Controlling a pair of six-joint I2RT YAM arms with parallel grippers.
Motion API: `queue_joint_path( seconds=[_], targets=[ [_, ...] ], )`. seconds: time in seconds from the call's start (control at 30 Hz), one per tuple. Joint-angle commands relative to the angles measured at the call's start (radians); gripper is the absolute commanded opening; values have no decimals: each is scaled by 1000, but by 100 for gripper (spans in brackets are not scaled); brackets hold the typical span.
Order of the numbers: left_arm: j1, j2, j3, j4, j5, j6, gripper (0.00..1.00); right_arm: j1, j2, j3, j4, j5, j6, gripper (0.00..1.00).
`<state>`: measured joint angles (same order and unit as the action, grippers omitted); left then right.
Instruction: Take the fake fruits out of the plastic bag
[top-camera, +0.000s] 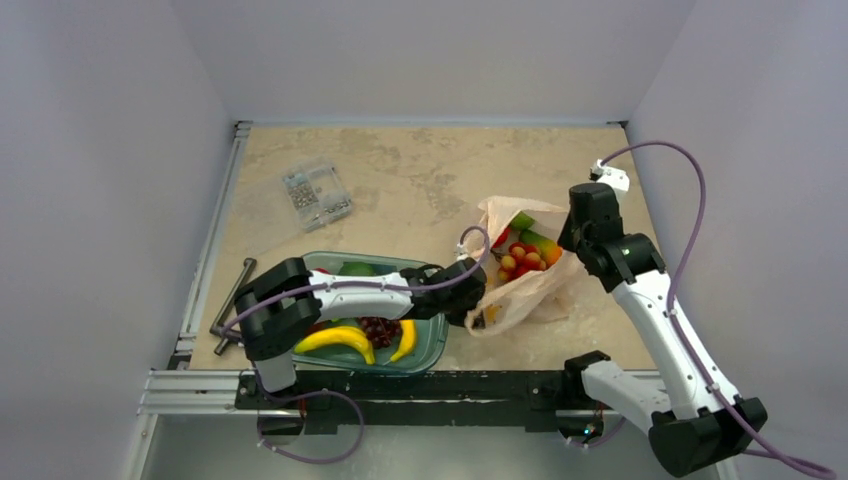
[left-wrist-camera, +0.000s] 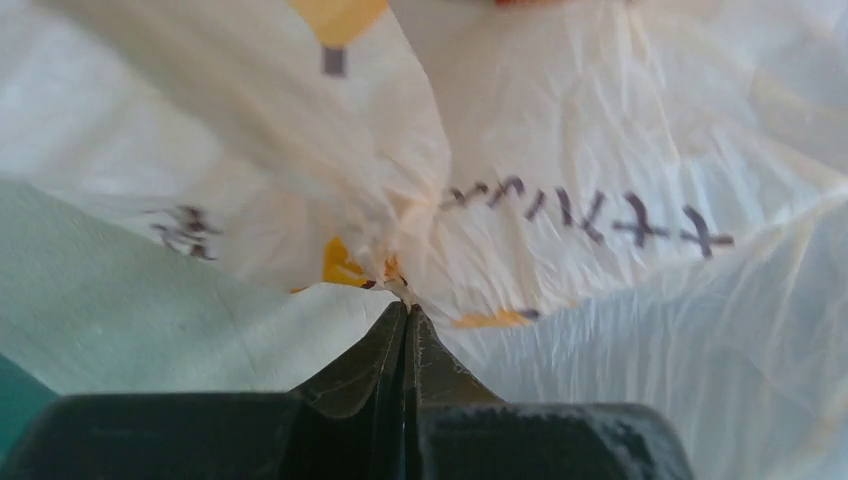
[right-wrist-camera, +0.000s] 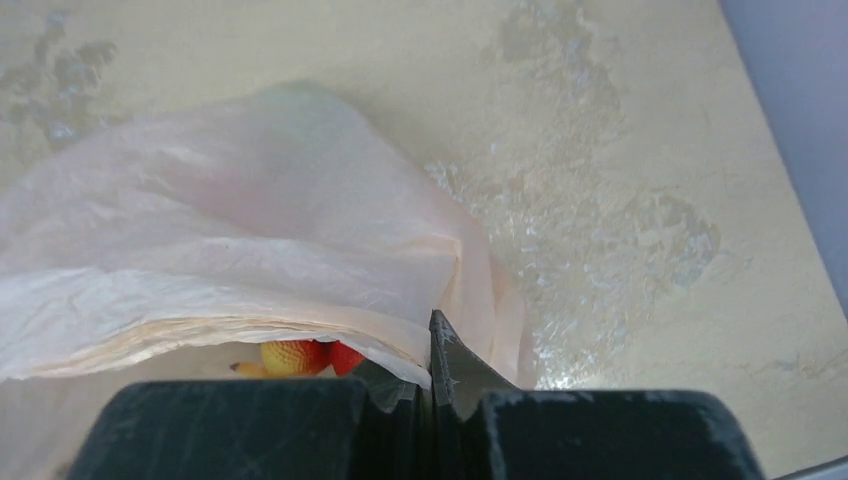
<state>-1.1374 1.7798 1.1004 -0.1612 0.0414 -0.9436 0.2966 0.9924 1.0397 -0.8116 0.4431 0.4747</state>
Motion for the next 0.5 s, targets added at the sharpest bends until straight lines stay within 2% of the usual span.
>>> queue_joint_path(
  seconds=[0.0, 0.13, 0.17, 0.23, 0.33, 0.43, 0.47],
  targets=[
    [-83, -98, -24, -5, -109, -6, 0, 2, -15, 76, 56, 76, -61, 0],
    [-94, -135, 24, -71, -105, 34, 0, 2, -3, 85, 4, 10, -38, 0],
    [-94, -149, 35, -85, -101, 48, 5, 1, -12, 72, 7, -16, -35, 1],
    [-94, -183, 41, -95, -100, 69, 29, 2, -22, 51, -7, -72, -33, 23],
    [-94, -250, 40, -106, -98, 86, 50, 3, -31, 55, -106, -122, 12, 58],
    [-94, -275, 79, -154, -69, 122, 62, 1, -82, 26, -161, -148, 75, 87],
    [-94, -280, 94, -172, -57, 132, 64, 2, -91, 24, -186, -146, 101, 93]
  ],
)
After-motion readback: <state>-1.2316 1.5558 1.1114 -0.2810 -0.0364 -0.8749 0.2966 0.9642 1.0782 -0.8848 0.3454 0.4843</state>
